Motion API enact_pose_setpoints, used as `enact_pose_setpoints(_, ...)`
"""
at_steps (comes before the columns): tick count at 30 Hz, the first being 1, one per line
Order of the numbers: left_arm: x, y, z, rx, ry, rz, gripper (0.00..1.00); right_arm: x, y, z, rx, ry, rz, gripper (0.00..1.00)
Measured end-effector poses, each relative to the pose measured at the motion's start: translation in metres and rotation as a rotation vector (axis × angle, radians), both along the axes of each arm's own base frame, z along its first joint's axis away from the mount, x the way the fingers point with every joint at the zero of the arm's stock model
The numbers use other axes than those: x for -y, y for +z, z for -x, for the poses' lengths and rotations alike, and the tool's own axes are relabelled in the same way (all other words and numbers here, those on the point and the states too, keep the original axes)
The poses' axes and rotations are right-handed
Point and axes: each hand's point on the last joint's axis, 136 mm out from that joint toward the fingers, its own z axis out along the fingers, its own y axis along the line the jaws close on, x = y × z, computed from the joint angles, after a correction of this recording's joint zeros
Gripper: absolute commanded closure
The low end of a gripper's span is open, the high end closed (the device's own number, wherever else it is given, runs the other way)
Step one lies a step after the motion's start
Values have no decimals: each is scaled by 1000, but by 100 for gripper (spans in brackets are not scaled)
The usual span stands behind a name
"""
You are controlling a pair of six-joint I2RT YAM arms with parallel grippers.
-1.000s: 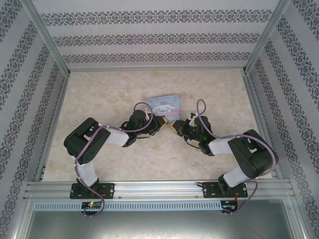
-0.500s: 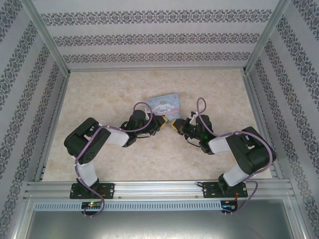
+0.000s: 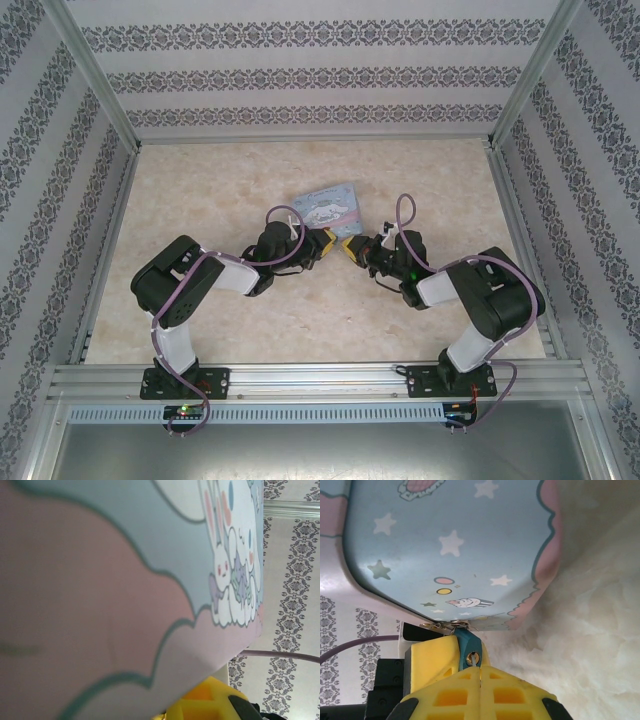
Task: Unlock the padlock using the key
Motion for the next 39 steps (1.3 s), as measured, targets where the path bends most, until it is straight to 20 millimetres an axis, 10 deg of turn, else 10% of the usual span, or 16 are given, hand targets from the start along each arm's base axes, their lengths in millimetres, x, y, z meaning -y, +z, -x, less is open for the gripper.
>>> enact_pose_setpoints(39,0,8,-1,-12,61,52,100,-7,7,-16,20,-51,-24,100)
